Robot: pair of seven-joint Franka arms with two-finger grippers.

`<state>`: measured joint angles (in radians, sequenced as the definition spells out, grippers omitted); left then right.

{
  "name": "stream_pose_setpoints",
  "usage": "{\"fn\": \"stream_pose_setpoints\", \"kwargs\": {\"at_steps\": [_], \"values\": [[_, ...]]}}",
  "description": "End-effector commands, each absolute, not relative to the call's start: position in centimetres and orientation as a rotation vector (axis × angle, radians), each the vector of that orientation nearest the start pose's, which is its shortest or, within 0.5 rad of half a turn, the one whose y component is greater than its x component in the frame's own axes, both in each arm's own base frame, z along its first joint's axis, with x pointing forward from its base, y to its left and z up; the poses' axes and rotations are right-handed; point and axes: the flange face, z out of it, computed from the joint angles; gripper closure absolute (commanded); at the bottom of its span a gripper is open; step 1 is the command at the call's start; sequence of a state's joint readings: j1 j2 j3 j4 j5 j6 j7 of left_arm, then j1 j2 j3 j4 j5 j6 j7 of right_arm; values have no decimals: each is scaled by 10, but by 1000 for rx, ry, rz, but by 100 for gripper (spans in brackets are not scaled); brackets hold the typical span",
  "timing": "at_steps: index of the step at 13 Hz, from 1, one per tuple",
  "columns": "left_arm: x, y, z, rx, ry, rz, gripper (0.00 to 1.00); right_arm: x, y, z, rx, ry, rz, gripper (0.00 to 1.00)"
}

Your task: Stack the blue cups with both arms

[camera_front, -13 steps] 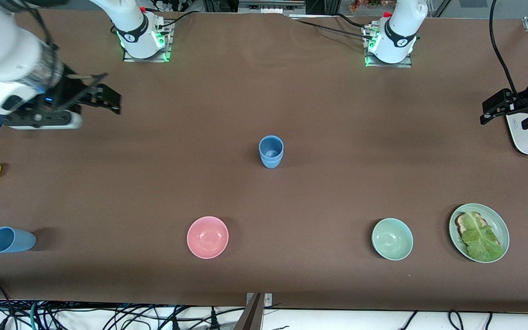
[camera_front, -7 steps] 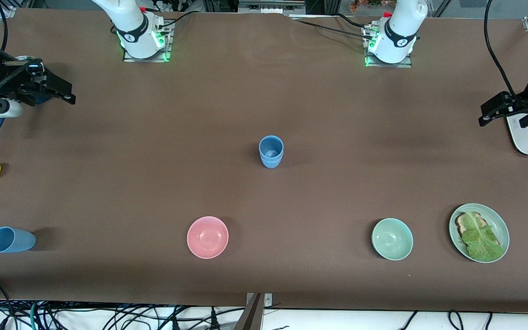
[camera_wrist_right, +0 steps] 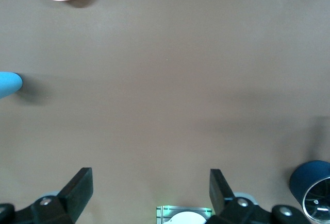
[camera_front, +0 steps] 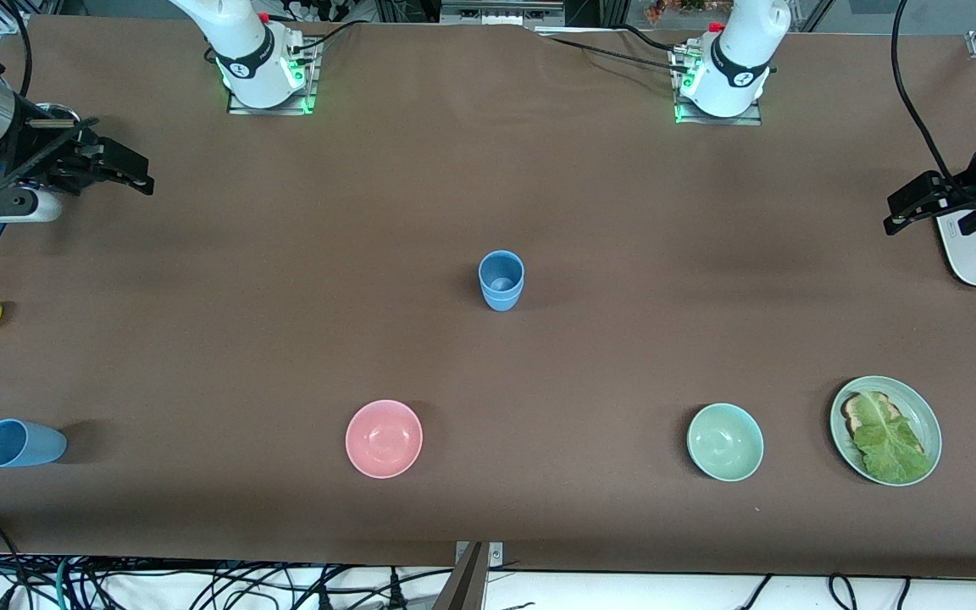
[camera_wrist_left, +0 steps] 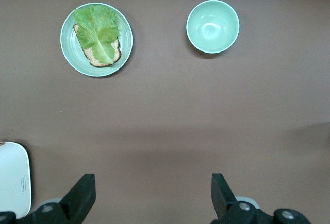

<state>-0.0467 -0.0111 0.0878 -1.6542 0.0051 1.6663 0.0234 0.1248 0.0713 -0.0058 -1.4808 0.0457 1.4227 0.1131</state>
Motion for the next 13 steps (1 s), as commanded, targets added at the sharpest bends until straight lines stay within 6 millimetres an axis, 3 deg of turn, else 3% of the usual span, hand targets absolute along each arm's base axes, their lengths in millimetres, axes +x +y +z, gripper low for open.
{"fn": "stream_pose_setpoints", "kwargs": {"at_steps": [1,4,13], "values": [[558,20,603,-3150,-76,-44,1,555,76,611,-3140,-6,206,0],[558,17,603,-3149,-161,-43,1,554,76,613,-3132,-5,207,0],[559,15,603,-3155,-126,-43,1,553,76,615,-3132,-17,209,0]]}}
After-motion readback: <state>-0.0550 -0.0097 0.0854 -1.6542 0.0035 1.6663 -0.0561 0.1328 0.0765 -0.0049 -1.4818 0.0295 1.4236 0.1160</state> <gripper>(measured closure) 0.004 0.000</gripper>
